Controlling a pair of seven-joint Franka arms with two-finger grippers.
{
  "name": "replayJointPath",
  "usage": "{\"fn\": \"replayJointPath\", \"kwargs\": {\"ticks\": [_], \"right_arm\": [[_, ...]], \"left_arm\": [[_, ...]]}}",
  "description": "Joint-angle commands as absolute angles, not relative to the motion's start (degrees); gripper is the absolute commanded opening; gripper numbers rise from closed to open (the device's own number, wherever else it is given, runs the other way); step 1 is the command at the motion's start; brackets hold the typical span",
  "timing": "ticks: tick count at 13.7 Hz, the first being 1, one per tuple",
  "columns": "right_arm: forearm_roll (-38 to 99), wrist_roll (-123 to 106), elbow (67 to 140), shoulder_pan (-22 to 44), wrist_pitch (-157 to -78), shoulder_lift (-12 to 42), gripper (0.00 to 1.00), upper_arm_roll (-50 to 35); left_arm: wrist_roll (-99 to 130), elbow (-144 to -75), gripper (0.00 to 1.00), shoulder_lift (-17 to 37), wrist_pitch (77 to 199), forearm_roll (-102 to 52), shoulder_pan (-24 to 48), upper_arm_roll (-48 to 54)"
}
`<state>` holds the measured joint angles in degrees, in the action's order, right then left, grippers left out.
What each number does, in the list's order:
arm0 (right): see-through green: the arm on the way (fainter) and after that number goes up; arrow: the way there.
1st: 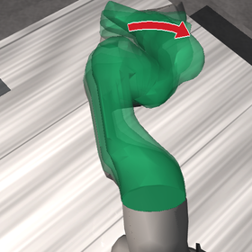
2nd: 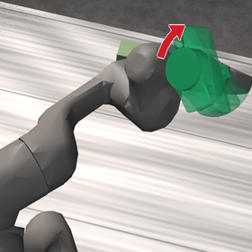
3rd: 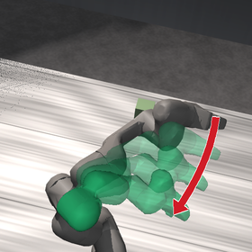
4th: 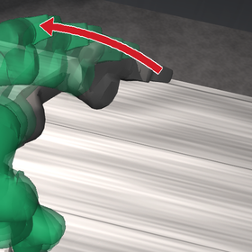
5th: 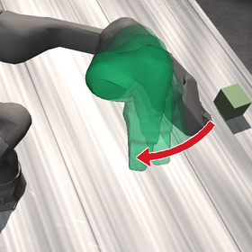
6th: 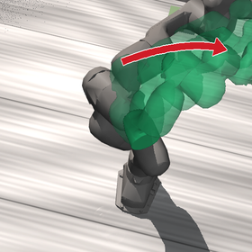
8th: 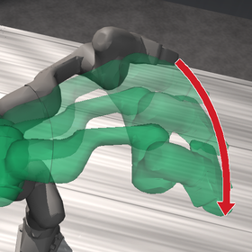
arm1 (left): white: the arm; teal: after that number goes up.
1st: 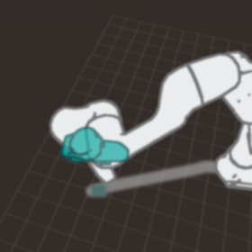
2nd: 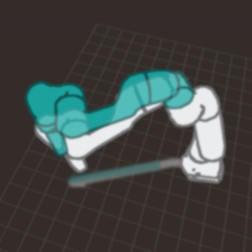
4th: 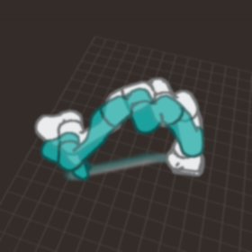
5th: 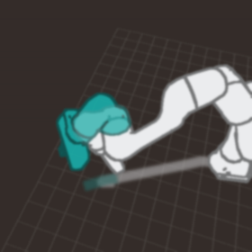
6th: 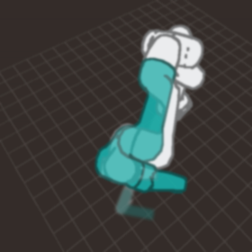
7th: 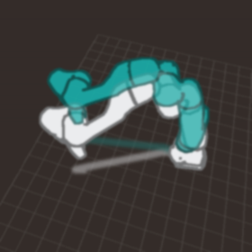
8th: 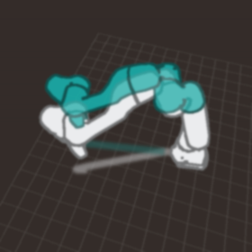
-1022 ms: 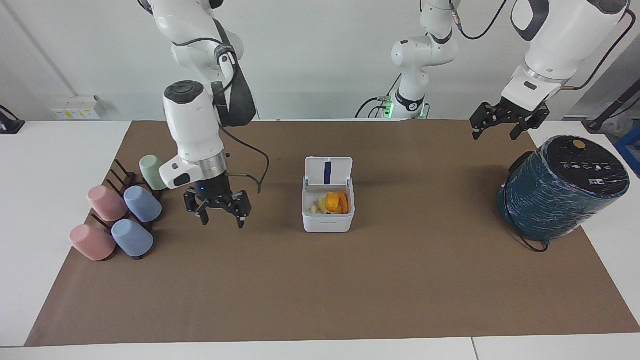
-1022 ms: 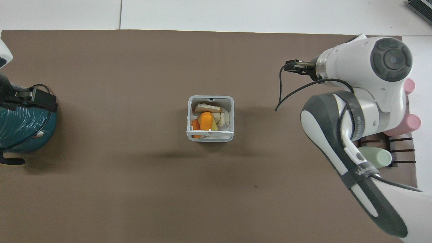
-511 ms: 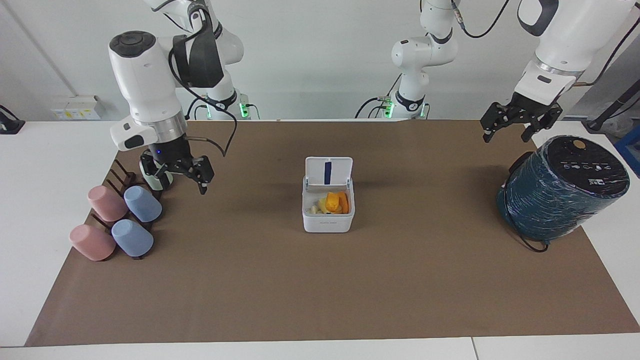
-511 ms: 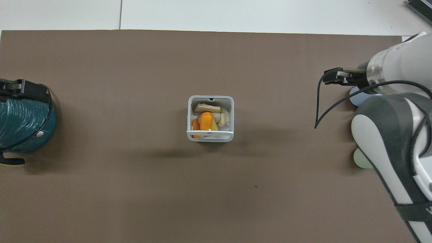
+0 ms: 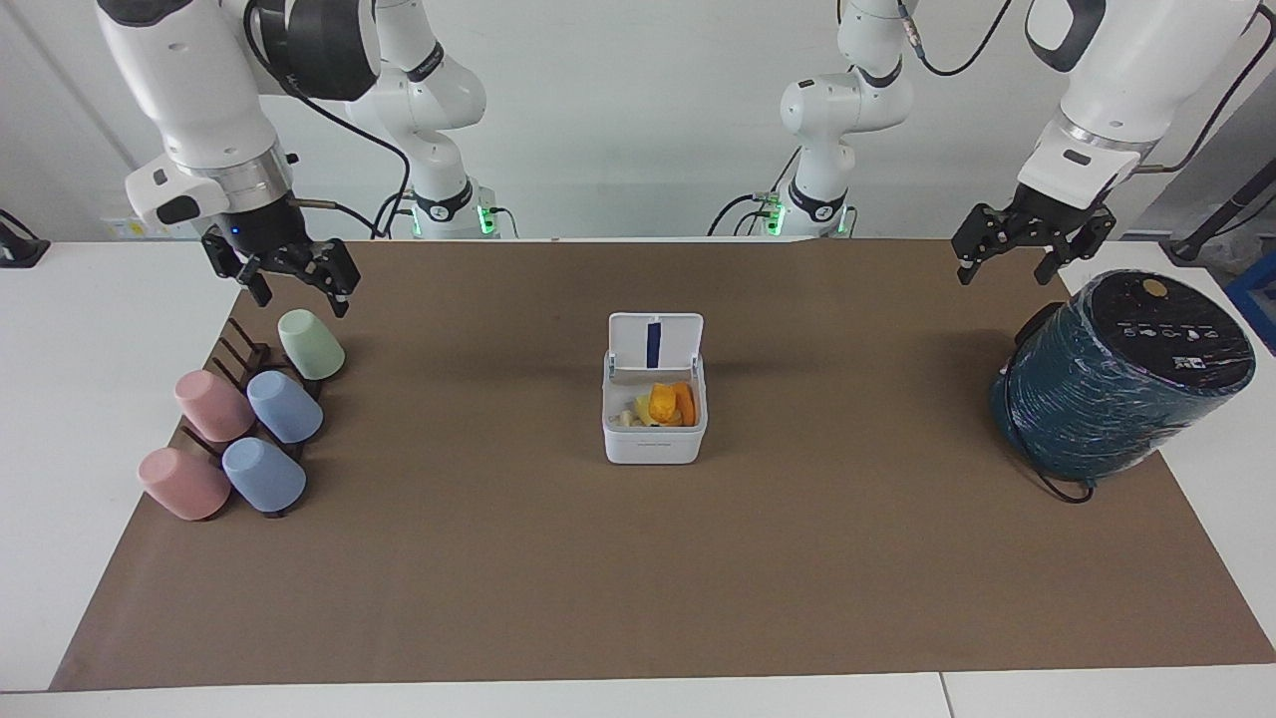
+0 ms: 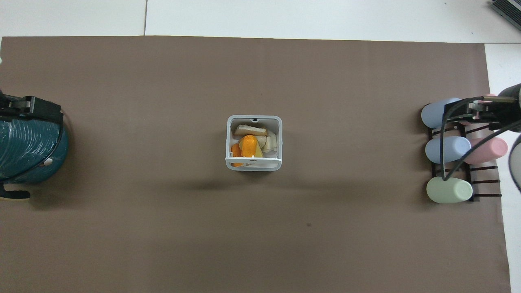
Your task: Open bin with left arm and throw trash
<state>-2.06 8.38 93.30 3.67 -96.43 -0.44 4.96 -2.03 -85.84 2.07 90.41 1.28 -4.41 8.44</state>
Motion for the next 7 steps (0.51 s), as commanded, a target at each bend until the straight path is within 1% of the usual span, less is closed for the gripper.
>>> {"fn": "replayJointPath", "kwargs": {"ticks": [1, 7], "right_arm": [[0.35, 3.26, 93.34, 3.6, -93.78, -2.89, 1.0, 7.47], [-0.43, 3.16, 94.48, 3.78, -91.32, -3.51, 1.0, 6.86]], "left_arm": [[-4.3, -88.5, 1.0, 0.26, 93.24, 1.41, -4.22, 7.91], [-5.19, -89.82, 1.0, -0.53, 93.08, 1.41, -3.6, 8.0]]}}
